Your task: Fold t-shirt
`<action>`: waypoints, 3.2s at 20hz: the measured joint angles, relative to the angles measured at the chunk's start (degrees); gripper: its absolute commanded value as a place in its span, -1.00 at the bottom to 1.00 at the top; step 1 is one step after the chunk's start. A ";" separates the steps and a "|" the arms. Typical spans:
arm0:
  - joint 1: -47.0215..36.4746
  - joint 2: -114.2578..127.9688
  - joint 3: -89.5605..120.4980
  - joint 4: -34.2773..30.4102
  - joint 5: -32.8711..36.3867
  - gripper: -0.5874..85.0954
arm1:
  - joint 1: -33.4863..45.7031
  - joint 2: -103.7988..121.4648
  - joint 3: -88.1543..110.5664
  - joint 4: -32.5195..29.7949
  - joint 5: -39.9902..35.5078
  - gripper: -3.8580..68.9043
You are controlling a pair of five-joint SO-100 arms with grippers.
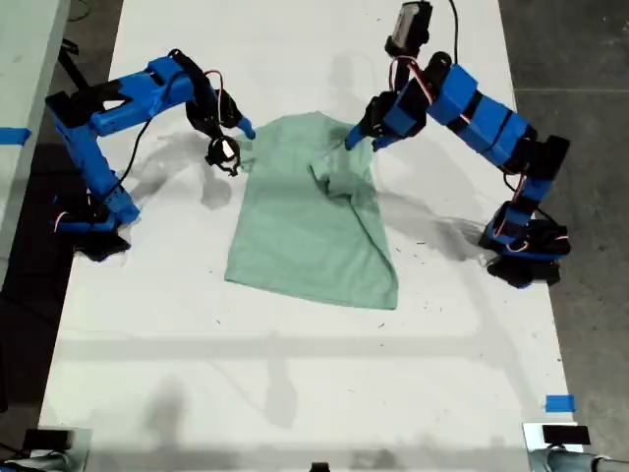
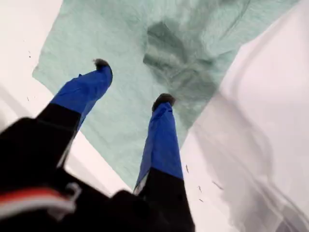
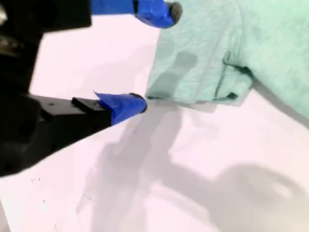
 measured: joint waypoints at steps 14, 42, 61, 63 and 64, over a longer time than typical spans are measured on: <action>-5.98 -9.05 -21.01 11.16 0.53 -0.99 | -1.41 17.40 18.72 -0.53 2.90 -0.34; 15.64 -29.88 -40.87 -12.83 -9.93 -0.31 | -8.61 42.10 51.24 -8.79 14.94 -0.41; 31.46 36.39 4.57 10.99 -5.19 -0.40 | -23.20 23.82 51.86 -21.36 8.44 -0.12; 34.63 38.58 8.79 8.88 -7.82 -0.41 | -23.55 21.36 51.86 -23.91 8.44 -0.12; 36.47 38.58 9.93 8.00 -9.14 -0.42 | -23.64 20.21 51.86 -25.22 8.44 -0.12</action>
